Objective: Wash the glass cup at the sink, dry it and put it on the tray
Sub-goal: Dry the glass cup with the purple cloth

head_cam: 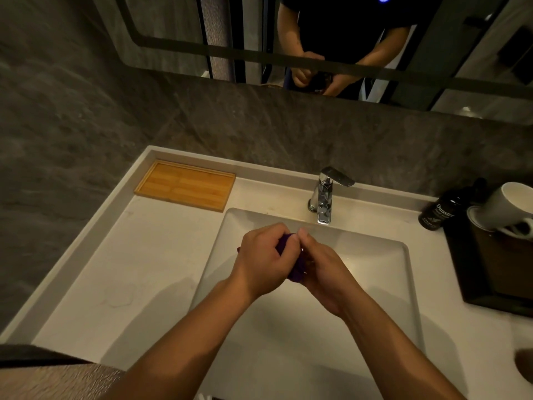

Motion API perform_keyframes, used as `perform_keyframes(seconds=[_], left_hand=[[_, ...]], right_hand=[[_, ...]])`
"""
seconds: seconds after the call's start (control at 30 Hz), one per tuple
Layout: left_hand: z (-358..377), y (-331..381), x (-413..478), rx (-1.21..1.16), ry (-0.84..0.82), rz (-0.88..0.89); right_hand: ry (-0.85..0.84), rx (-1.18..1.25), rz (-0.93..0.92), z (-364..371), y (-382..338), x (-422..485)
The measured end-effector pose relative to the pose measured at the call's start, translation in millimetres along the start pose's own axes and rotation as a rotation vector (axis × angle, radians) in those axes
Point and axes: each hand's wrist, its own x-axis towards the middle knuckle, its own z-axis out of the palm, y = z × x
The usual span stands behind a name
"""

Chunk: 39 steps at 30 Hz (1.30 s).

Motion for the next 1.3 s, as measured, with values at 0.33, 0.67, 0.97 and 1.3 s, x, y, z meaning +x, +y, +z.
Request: perform_keyframes(seconds=[0.33, 0.67, 0.97, 1.3], left_hand=[[2.1, 0.3, -16.8, -0.245, 0.184, -0.051], [4.2, 3.6, -18.8, -0.291, 0.332, -0.023], [-1.7, -9.4, -12.9, -0.007, 0.118, -0.041], [-3.8, -4.2, -13.5, -0.177, 0.156, -0.145]], right_hand=[[-0.043, 0.365, 0.16, 5.4, 9.2, 0.5], [-0.029, 0.481, 0.186, 16.3, 9.0, -1.1], [0.031, 0.189, 0.063, 18.1, 15.7, 0.3], [0.086, 0.07, 0.011, 20.1, 12.0, 0.9]])
